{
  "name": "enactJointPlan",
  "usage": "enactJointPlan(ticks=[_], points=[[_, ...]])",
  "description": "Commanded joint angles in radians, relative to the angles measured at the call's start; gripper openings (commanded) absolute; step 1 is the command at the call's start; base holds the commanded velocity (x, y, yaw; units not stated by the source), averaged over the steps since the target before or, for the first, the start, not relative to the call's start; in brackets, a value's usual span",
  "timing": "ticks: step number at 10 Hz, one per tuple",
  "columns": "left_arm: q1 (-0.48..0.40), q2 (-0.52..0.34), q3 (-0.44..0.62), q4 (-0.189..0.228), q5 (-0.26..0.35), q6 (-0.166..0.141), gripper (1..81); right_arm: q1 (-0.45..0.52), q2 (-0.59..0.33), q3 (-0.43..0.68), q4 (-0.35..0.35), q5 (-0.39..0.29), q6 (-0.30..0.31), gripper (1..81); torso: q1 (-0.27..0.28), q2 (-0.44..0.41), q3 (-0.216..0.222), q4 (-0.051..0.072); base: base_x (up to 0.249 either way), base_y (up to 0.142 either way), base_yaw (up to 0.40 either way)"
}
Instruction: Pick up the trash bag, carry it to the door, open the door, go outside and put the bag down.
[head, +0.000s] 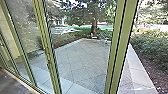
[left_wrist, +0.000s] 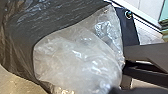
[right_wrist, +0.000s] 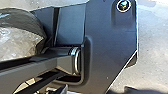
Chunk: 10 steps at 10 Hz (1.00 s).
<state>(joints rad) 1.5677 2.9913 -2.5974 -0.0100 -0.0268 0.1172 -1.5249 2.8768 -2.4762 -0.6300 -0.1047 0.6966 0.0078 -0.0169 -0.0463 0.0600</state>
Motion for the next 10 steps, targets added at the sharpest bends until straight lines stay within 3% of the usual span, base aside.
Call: enactJointPlan(ticks=[1,2,3,4,5,6,10], points=[[-0.039,-0.001,0.005,0.007,0.061,0.005,1.0,0.039,0.044,-0.059,-0.010,-0.041,-0.003,81.1,0.000,0.000,0.000,-0.096,0.000,0.000,0.000],[-0.039,-0.001,0.005,0.007,0.061,0.007,1.0,0.036,0.057,-0.076,-0.010,-0.041,-0.003,81.1,0.000,0.000,0.000,-0.107,0.000,0.000,0.000],[-0.040,-0.001,0.005,0.007,0.061,0.007,1.0,0.028,0.063,-0.079,-0.011,-0.040,-0.005,81.1,0.000,0.000,0.000,-0.038,0.000,0.000,0.000],[-0.041,-0.003,0.005,0.007,0.061,0.007,1.0,0.024,0.064,-0.079,-0.013,-0.040,-0.006,81.1,0.000,0.000,0.000,-0.069,0.000,0.000,0.000],[-0.040,-0.003,0.002,0.007,0.061,0.007,1.0,0.021,0.067,-0.081,-0.017,-0.041,-0.006,81.1,0.000,0.000,0.000,-0.093,0.000,0.000,0.000],[-0.041,0.000,-0.007,0.002,0.061,0.007,1.0,0.013,0.077,-0.085,-0.037,-0.041,-0.006,81.1,0.000,0.000,0.000,-0.103,0.000,0.000,0.000],[-0.040,0.011,-0.041,-0.004,0.059,0.005,1.0,-0.002,0.164,-0.203,-0.086,-0.043,-0.014,81.1,0.000,0.000,0.000,-0.101,0.000,0.000,0.000]])
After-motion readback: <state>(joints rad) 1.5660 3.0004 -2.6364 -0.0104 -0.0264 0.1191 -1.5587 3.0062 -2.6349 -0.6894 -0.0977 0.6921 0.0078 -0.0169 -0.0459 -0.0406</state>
